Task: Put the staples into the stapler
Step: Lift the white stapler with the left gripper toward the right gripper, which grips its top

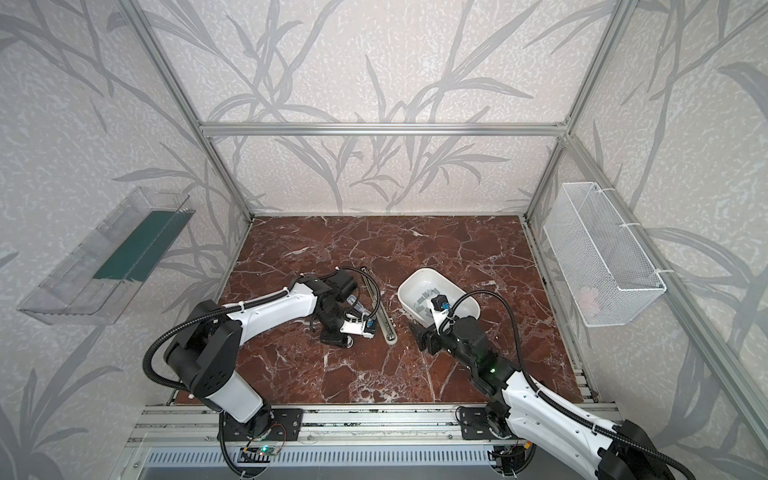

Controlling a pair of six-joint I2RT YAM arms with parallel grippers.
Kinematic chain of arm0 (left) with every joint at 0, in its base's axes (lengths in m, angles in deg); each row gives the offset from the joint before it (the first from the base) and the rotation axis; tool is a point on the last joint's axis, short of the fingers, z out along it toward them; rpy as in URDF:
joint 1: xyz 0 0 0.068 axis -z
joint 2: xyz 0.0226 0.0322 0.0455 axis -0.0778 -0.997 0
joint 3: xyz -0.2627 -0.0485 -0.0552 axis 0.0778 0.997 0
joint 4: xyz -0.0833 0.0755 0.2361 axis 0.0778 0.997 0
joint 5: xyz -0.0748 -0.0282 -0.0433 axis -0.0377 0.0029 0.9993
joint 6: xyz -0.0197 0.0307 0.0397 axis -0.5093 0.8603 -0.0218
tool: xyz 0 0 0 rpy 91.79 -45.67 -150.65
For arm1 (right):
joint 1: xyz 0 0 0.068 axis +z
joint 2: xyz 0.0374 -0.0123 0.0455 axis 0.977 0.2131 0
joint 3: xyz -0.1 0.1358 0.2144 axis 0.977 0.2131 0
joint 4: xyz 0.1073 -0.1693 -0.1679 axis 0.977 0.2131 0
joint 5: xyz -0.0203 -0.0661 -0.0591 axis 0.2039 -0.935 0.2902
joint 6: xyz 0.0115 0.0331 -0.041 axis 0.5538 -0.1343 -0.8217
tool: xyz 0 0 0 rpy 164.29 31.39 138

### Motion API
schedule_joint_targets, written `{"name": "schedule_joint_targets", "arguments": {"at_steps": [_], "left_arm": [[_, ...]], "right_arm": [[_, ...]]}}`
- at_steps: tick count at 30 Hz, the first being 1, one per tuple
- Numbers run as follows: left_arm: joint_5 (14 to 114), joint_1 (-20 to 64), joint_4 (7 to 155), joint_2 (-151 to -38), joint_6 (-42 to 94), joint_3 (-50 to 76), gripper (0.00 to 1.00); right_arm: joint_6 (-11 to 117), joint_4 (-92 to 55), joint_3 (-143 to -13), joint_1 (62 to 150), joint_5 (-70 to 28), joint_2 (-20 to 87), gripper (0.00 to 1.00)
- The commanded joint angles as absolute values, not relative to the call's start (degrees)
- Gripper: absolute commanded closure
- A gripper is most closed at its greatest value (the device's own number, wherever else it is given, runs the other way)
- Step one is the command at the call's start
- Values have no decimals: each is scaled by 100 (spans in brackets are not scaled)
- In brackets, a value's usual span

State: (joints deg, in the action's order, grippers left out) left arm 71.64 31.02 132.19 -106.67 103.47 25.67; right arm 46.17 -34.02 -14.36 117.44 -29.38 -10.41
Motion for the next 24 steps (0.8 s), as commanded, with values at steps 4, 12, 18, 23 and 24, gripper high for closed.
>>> {"name": "schedule_joint_targets", "arguments": {"at_steps": [4,12,18,23,24], "left_arm": [[7167,3096,13408,-10802,10434,2530,57],[7146,3112,13408,-10867,10449,2504,56],[7141,3112,13486,-10976,10400,2377,72],[7216,3111,13629,-10931,10399,2266,86],[7259,3097,13674,-10872,10405,2234,88]], "right_arm": [[4633,-3434,-1407,11726,-2889,-920,19],[4642,-3487,-1427,11726,-2863,-847,19],[4657,-3482,-1401,11725,-2863,-921,19],[4779,-3478,-1438,11725,-2764,-955,19],[4938,-3445,-1482,11729,-2711,-965,19]]}}
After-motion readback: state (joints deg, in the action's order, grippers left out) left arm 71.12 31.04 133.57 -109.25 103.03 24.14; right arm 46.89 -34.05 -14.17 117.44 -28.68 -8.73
